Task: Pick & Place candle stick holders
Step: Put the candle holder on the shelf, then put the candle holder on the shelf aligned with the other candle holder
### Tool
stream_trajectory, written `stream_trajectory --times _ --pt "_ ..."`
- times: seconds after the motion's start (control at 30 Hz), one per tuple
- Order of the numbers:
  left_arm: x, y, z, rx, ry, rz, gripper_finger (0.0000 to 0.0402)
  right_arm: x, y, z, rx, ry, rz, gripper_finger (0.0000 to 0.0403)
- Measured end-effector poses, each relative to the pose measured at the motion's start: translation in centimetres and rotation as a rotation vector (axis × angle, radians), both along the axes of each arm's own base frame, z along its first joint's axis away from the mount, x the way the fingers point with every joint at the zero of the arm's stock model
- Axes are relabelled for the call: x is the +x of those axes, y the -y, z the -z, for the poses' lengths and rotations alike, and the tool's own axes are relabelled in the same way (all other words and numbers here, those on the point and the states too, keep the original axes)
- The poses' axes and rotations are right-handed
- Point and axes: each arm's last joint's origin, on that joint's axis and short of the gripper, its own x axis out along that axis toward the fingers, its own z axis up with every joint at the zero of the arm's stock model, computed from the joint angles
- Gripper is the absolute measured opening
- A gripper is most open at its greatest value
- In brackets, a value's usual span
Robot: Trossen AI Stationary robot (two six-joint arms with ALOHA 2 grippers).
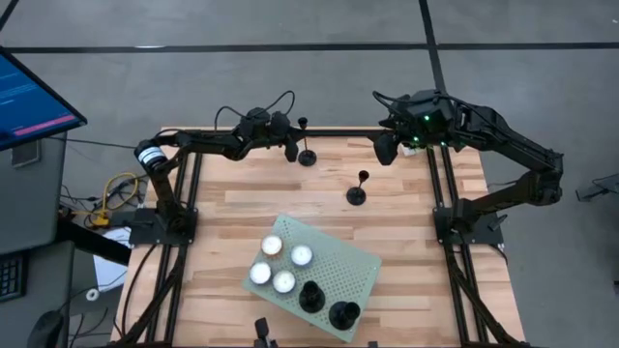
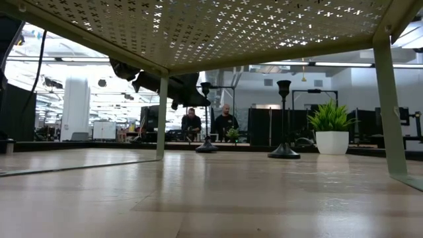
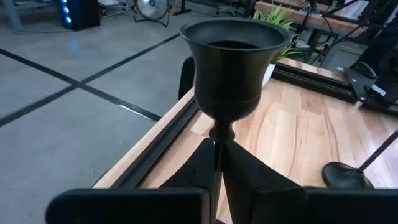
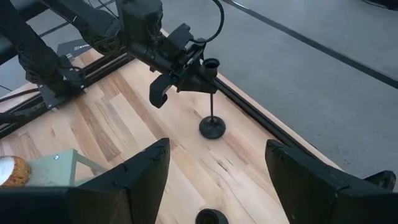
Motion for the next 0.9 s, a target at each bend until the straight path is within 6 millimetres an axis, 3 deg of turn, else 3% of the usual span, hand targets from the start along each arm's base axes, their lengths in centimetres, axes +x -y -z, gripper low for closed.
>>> stream_trajectory --times 0.17,0.37,0.63,0.73,0.9 --pt "-0.2 0.3 -0.6 -0.013 0.016 0.014 0.0012 0.1 0.1 0.3 -0.034 -0.031 -0.017 0.0254" --pt "-1.8 2.7 -5.3 0.041 0.116 0.052 0.0012 1.0 0.7 2.6 -0.076 -0.100 -0.081 0.0254" --pt "-5.2 8.3 -12.0 0.135 0.292 0.155 0.0012 3.8 2.4 3.8 -0.167 0.101 -0.355 0.0254" --pt "-6.0 9.8 -13.2 0.141 0.343 0.187 0.0012 5.6 3.2 4.8 -0.213 0.137 -0.422 0.0254" --pt "-6.0 11.1 -13.6 0.129 0.347 0.206 0.0012 8.6 3.8 5.8 -0.262 0.203 -0.495 0.0254"
